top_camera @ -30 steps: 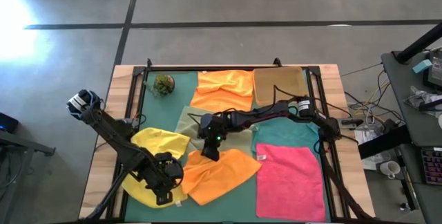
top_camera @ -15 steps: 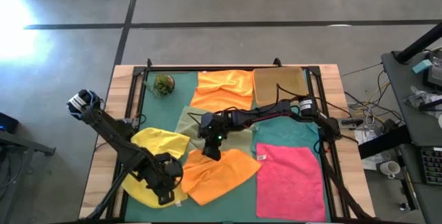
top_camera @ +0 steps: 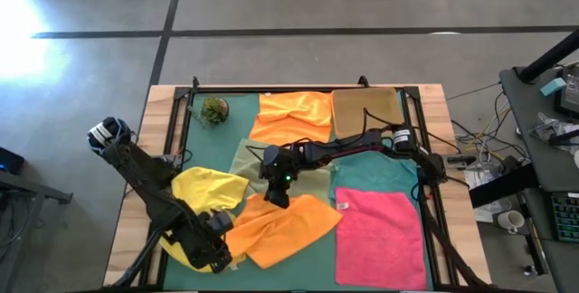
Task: Fold microfiber towels
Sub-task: Fold the bottom orange towel
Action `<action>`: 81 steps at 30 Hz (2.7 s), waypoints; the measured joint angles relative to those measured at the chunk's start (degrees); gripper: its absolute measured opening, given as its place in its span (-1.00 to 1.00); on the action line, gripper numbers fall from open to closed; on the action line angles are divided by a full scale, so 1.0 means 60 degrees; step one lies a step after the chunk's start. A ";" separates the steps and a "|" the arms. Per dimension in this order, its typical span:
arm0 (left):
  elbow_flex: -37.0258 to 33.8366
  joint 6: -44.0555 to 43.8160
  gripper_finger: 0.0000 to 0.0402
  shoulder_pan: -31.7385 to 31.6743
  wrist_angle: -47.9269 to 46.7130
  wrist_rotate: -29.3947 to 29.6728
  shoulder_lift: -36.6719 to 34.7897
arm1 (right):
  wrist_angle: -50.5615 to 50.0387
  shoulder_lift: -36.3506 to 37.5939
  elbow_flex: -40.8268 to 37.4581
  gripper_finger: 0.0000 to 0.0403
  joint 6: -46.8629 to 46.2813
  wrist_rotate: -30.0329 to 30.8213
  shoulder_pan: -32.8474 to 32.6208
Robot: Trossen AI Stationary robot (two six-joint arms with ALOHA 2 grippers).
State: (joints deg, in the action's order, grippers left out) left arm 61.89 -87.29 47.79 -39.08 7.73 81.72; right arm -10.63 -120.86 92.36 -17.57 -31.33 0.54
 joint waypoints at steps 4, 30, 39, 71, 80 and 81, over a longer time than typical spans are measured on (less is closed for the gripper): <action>0.0000 -0.1193 -0.32 0.0384 0.0141 0.0234 -0.0002 | -0.0020 0.0004 0.0000 -0.96 0.0153 -0.0007 0.0000; 0.0029 -0.7182 -0.32 0.2606 0.1802 0.3777 0.2053 | -0.0734 0.0312 0.0000 -0.96 0.1126 -0.0073 -0.0004; -0.0025 -0.7144 -0.32 0.3122 0.0363 0.3296 0.1744 | -0.1105 0.0313 0.0000 -0.96 0.1291 -0.0069 -0.0004; -0.1281 0.1907 -0.32 0.2448 0.1007 0.1582 0.1028 | -0.1118 0.0324 0.0000 -0.96 0.0808 -0.0022 0.0001; -0.0370 0.3245 -0.32 0.2211 -0.0147 0.1493 0.1833 | -0.1115 0.0324 0.0000 -0.96 0.0755 -0.0020 0.0004; -0.0332 0.3483 -0.32 0.2211 -0.0155 0.1459 0.1925 | -0.1115 0.0324 0.0000 -0.96 0.0754 -0.0022 0.0005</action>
State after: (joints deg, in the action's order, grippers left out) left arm 59.90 -66.40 61.06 -40.01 16.48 93.27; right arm -17.32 -118.91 92.36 -13.04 -31.46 0.56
